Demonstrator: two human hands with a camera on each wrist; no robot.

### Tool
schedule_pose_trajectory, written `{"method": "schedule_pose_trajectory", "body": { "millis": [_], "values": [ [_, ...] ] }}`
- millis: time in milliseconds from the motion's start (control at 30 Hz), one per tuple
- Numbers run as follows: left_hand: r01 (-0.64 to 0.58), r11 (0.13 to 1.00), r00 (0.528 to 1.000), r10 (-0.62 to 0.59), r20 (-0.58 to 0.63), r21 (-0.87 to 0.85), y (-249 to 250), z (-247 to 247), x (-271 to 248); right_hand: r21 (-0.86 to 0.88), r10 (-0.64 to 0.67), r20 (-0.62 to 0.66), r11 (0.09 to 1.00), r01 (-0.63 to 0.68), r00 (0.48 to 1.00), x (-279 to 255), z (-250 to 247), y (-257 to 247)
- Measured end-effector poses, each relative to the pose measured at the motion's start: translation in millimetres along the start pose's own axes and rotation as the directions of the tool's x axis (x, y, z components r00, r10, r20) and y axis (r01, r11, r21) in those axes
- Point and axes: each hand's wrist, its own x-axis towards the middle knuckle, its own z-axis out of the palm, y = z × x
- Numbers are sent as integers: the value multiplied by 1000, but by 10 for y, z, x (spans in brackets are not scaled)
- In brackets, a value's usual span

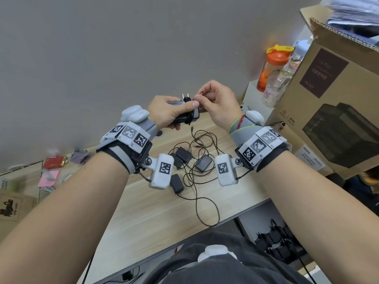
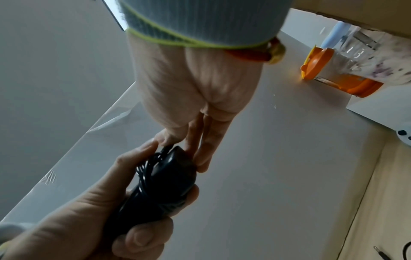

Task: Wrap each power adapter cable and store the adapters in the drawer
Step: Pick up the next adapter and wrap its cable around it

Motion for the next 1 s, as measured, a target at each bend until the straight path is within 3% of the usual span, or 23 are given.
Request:
{"method": "schedule_pose_trajectory", "body": {
  "millis": [167, 400, 567, 733, 867, 1000],
  "values": [
    [24, 999, 999, -25, 26, 32, -2, 26, 5, -209, -17, -78, 978, 0, 997, -6, 5, 38],
    [-7, 998, 1000, 7, 10, 69, -16, 30, 42, -29, 46, 117, 999, -43, 992, 30, -35, 61],
    [-5, 995, 991, -8, 135, 95, -18, 78, 29, -186, 72, -9, 980, -72, 997, 37, -80, 143],
    [-18, 982, 989, -11, 150, 190, -36, 171, 45, -281, 121, -57, 950, -133, 991, 11, -88, 242],
    [-3, 990, 985, -21, 169, 142, -110, 333, 53, -50, 213, -4, 976, -213, 977, -110, -166, 366],
    [55, 998, 992, -54, 112, -10, -241, 682, 60, 172, 375, 51, 910, -378, 926, -358, -288, 547]
  ]
}}
